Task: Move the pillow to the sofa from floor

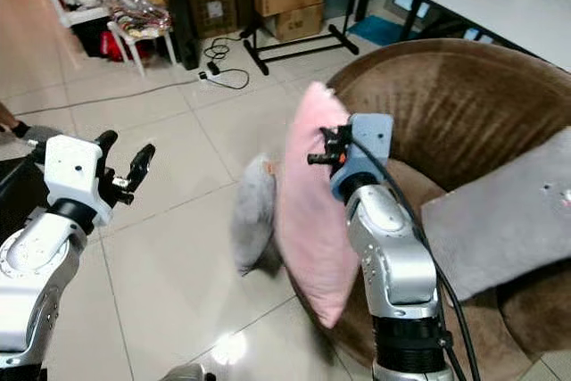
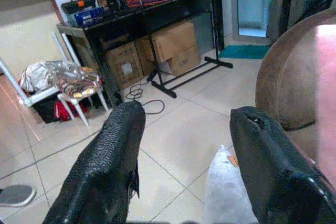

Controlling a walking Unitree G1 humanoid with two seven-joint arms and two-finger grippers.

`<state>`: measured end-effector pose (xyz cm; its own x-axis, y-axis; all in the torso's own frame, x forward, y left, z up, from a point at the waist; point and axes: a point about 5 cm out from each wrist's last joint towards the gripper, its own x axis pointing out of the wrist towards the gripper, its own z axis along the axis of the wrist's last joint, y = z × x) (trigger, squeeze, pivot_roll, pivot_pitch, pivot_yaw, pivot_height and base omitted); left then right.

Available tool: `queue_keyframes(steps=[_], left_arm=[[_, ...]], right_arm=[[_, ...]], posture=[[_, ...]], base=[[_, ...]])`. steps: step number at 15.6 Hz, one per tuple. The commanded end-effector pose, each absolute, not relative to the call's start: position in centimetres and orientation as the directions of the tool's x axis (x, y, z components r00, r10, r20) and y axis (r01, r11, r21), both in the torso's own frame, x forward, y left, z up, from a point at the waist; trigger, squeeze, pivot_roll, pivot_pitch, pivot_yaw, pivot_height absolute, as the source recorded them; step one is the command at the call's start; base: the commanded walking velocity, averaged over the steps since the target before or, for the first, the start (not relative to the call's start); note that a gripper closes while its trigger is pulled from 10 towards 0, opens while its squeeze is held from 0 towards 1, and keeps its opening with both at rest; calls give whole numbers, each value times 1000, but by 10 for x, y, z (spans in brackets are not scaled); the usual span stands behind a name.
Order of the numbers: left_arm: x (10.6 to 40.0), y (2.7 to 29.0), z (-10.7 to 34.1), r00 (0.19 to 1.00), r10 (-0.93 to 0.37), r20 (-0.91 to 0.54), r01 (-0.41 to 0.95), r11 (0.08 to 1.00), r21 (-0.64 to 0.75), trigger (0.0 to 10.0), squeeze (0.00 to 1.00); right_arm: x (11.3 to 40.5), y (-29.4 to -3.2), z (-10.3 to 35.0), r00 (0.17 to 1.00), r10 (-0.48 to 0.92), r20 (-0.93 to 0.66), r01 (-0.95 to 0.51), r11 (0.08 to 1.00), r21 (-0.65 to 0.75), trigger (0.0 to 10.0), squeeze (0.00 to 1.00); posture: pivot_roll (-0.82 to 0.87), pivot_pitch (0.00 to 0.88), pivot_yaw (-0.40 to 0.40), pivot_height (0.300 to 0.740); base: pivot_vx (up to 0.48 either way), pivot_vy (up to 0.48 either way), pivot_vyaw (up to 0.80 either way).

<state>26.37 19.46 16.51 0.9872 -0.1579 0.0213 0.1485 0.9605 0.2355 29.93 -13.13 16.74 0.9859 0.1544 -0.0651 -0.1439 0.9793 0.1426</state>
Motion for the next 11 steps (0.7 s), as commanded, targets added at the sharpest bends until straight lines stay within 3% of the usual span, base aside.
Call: queue_keyframes(steps=[1, 11], left_arm=[[264, 195, 170, 986, -163, 34, 150, 960, 238, 10000, 0], [260, 192, 171, 984, -176, 28, 165, 961, 222, 10000, 0]], right_arm=[[301, -133, 188, 989, 148, 16, -149, 978, 143, 10000, 0], [299, -138, 195, 991, 135, 23, -136, 978, 155, 10000, 0]], posture=[[-94, 0, -3, 740], [-109, 0, -14, 740]], base=[[0, 0, 0], [0, 0, 0]])
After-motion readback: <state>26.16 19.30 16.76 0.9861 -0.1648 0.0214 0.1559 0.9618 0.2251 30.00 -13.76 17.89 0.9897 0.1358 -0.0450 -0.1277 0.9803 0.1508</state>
